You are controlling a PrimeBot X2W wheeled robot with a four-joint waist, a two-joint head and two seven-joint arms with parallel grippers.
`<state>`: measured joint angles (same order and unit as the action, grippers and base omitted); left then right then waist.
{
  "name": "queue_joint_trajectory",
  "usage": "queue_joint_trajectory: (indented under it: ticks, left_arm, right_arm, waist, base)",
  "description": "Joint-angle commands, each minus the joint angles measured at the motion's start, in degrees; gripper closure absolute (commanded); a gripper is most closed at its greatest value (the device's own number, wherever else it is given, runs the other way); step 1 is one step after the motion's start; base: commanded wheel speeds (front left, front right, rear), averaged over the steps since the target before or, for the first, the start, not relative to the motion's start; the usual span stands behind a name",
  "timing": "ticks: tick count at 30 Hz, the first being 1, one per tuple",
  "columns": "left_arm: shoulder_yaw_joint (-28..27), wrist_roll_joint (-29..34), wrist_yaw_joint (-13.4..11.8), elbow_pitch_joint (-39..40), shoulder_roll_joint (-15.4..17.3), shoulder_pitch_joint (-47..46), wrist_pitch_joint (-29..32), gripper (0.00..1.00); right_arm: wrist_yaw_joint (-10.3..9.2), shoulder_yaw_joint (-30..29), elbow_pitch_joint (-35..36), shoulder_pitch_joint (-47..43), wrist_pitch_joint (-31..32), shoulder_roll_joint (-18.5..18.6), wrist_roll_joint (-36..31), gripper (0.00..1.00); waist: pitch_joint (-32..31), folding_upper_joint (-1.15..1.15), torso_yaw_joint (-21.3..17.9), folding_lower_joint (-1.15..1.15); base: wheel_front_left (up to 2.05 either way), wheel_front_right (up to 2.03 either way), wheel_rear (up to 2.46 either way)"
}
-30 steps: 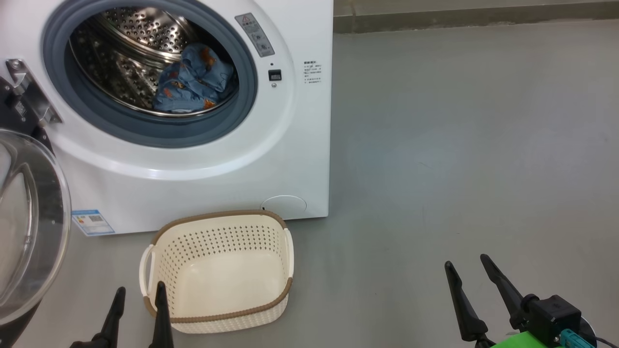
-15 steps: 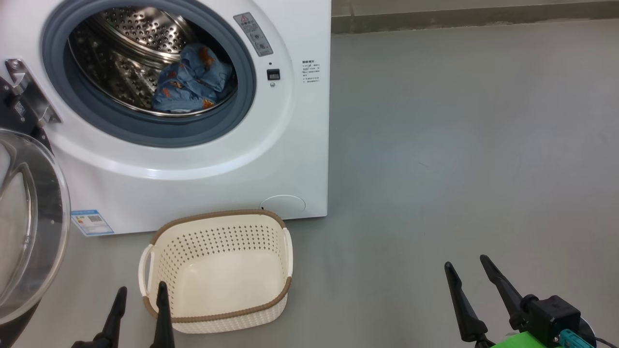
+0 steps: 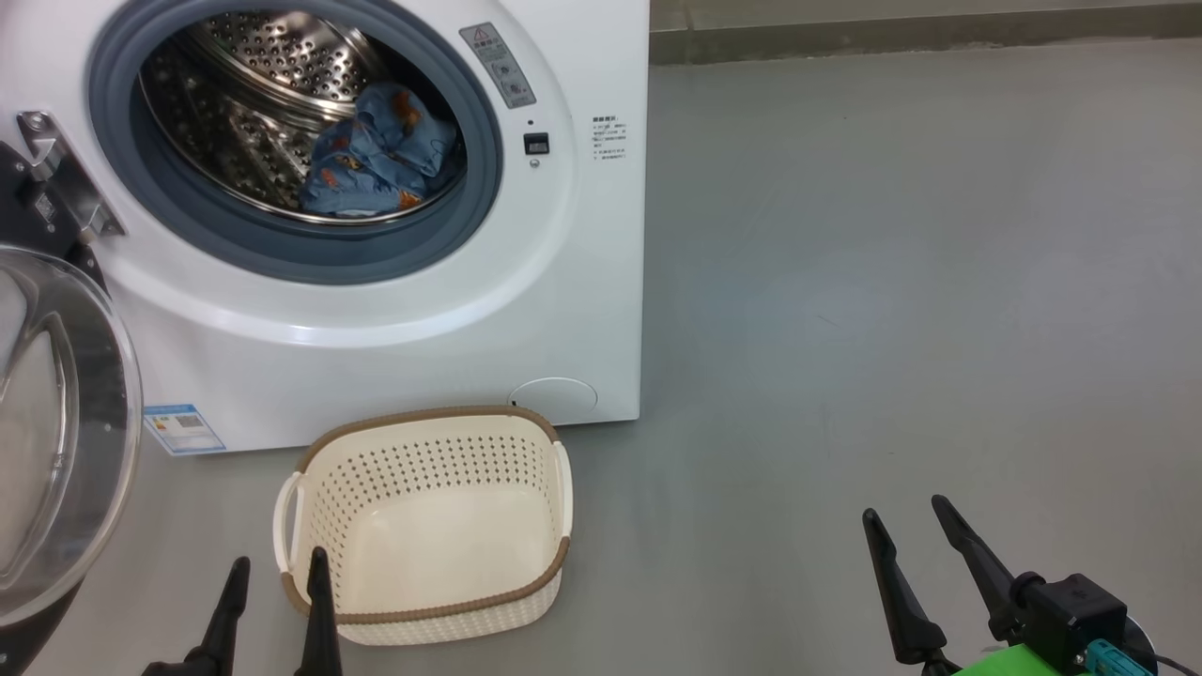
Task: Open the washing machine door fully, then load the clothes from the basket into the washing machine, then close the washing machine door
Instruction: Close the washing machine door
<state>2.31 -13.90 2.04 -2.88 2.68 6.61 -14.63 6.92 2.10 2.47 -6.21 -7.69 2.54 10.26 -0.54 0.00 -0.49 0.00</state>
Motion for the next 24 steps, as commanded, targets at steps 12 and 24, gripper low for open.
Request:
queue_joint_trajectory:
  ticks: [12,24]
  left_arm:
    - [-1.68,0.33,-0.66,1.94,0.20,-2.24,-0.37,0.00]
    - [-2.17,0.95,-1.17,3.19,0.20,-1.62,-0.37,0.00]
  right_arm:
    - [0.57,3.11,2.42,1.19,0.19,0.33,-0.27,0.00]
    - [0.57,5.40,2.80,1.81,-0.06,0.33,-0.39,0.00]
  waist:
    - [0.23,0.00,3.35,0.00]
    - [1.92,0.00,13.29,0.00]
  base:
    - [0.00,0.00,0.00]
    - [0.00,0.00,0.00]
